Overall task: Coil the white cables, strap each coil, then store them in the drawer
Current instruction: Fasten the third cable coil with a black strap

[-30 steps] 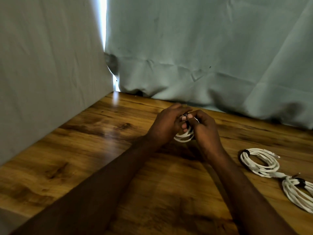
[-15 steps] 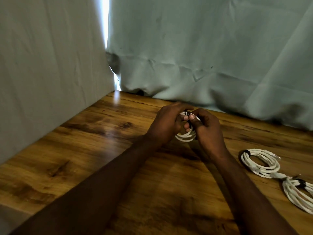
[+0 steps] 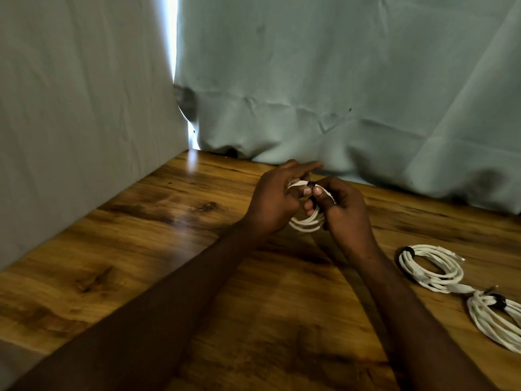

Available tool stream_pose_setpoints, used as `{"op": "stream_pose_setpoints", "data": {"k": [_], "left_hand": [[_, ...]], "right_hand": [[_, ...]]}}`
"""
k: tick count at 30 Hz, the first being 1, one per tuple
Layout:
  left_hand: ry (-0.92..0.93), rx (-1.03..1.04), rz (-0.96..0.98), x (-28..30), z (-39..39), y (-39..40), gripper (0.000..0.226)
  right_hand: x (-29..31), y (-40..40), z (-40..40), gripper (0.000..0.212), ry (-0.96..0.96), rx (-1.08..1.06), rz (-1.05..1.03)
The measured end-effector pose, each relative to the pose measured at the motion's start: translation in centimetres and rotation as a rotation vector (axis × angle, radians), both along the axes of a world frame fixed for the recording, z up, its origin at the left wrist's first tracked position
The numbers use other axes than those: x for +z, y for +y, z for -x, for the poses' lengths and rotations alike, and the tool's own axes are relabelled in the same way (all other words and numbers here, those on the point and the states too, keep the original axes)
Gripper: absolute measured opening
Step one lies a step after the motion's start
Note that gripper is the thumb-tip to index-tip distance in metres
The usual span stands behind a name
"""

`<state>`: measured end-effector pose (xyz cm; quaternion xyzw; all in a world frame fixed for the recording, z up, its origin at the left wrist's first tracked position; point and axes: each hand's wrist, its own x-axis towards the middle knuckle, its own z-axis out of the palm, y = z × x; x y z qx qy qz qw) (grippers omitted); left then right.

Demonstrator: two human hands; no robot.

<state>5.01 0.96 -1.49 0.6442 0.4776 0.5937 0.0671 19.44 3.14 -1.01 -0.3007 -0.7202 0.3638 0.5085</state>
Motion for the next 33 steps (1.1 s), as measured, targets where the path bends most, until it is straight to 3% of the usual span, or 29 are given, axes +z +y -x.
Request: {"op": "stream_pose_setpoints", "data": {"k": [3,8,15,23,25,27,33], "left_hand": [[-0.146,-0.009,0.031,-0.1,0.1,0.2,0.048],[-0.177,0.035,0.073,-0.4,0.4,0.5,0.023],[-0.095,-0.007,0.188,-0.1,0.7,0.4,0.013],[-0.276,-0.162,0.404,0.9,2.3,0.4,0.016],[-0.195,-0.066,0.44,0.5,2.7,0.8,0.012],[-0.054,0.037,0.467,0.2,2.9,1.1,0.007],[-0.119,-0.076,0.561,0.5,2.3,0.2,0.013]], "right_hand": [[0.0,0.2,0.0,0.021,-0.016,-0.014,-0.017],[-0.4,0.7,-0.2,0.022,-0.099,-0.068,-0.11],[-0.5,0.7,-0.2,0.016,-0.289,-0.201,-0.264],[-1.0,0.2,0.3,0.015,-0.459,-0.247,-0.369],[-1.0,0.2,0.3,0.011,-0.453,-0.225,-0.358],[-0.8,0.2,0.2,0.023,-0.412,-0.196,-0.346],[-0.9,0.2,-0.2,0.026,-0.404,-0.149,-0.348]]}}
